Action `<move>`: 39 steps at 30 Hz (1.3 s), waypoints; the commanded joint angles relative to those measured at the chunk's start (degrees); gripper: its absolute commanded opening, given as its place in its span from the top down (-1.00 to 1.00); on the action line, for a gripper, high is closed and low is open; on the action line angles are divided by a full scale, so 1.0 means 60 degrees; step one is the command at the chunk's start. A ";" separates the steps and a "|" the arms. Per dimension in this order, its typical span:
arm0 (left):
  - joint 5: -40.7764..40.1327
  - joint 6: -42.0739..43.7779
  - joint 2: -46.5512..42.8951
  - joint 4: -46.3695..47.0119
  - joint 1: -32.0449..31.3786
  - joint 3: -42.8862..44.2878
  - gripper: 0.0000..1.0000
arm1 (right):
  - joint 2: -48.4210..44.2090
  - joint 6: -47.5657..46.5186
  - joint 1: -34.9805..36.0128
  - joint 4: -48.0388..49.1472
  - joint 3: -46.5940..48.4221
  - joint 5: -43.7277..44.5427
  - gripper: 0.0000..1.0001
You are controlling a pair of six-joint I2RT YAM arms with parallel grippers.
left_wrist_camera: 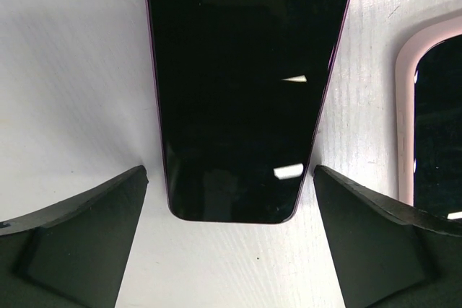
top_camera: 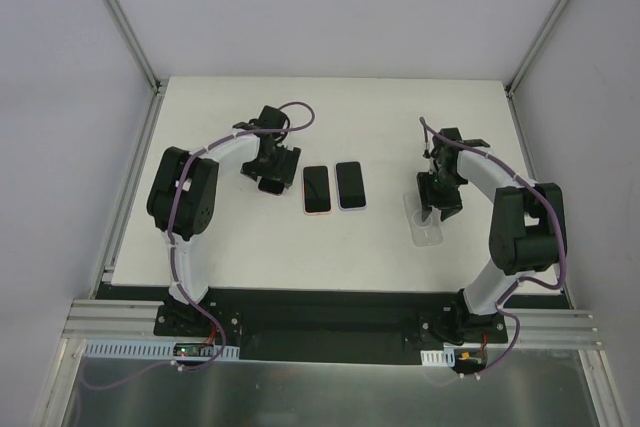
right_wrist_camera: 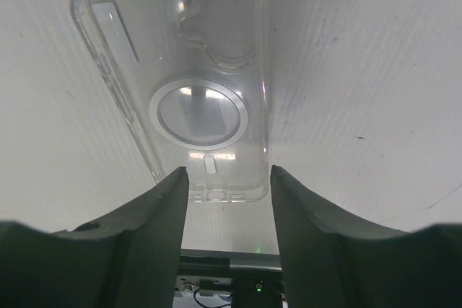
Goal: Put the phone into the phone case
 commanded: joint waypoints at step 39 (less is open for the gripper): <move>0.3132 -0.3192 -0.3929 0.0880 -0.0156 -0.4886 -0.33 | -0.4380 0.6154 0.1338 0.4625 -0.2834 -0.2637 -0.33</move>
